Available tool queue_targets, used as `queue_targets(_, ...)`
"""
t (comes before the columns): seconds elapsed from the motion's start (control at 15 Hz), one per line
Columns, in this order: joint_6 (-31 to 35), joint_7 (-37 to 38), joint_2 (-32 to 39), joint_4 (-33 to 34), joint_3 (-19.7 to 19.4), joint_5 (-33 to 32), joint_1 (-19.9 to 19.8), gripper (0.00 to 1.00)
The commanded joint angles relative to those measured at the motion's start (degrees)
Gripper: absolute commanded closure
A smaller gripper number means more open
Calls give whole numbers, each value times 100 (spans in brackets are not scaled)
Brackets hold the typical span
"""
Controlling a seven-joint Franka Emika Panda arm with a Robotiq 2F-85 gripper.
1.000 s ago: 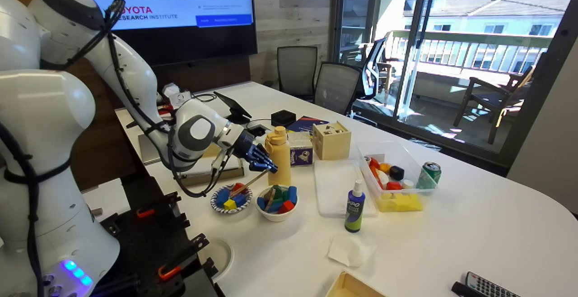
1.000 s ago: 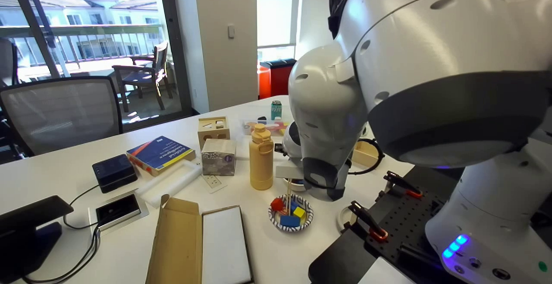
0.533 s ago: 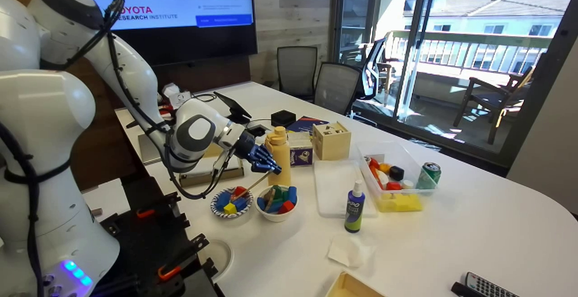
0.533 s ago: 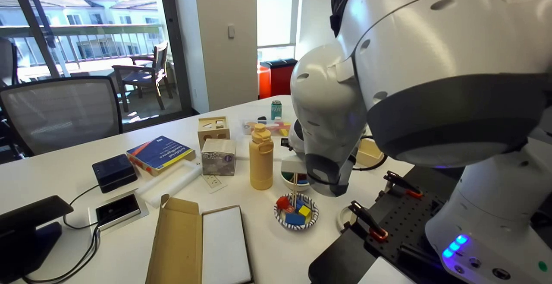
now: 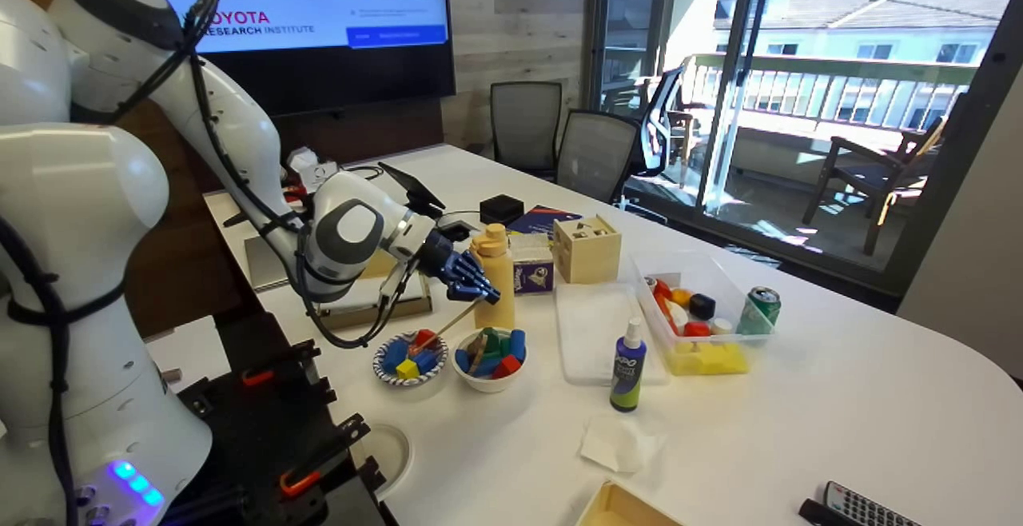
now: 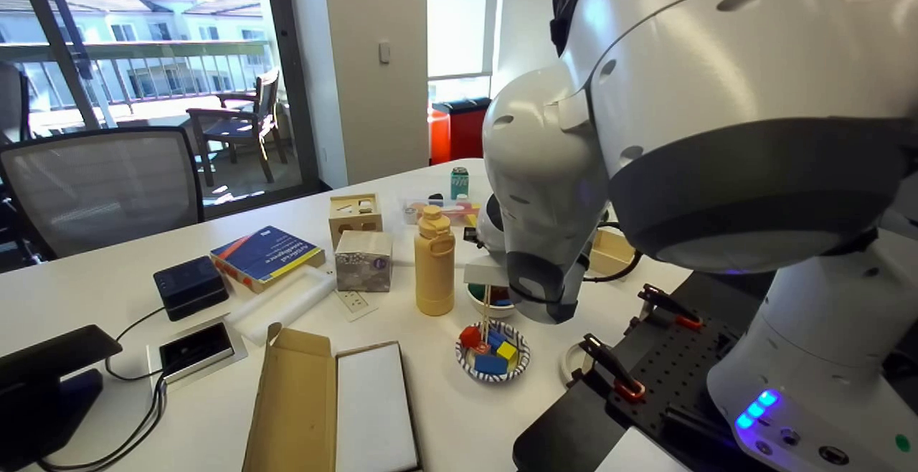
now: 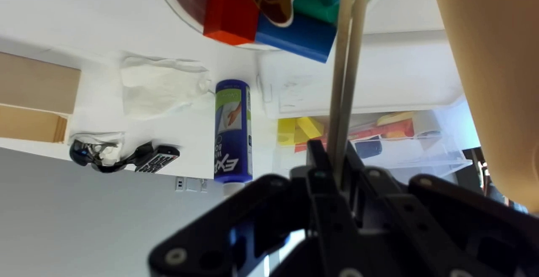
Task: Use the chopsticks to stir the contents of the plate with blue markings
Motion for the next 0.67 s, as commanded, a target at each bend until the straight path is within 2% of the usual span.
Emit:
queue_targets(0.0,0,-757,-724,-218,102,285,-229,97)
queue_targets(0.07,0,-476,-835,-361,-102,-256,-219,97)
queue_targets(0.13,0,-1153,-1107,-396,-27,217,-350,97)
queue_targets(0.33,0,-1811,-1730,-669,-317,285,-506,97)
queue_targets(0.4,0,-1569,-1829,-825,-637,-173,-467,97)
queue_targets(0.47,0,-1728,-2004,-937,-842,-214,-492,97)
queue_targets(0.53,0,-2273,-2186,-998,-969,269,-547,97)
queue_targets(0.6,0,-2432,-2258,-1087,-1240,360,-544,97)
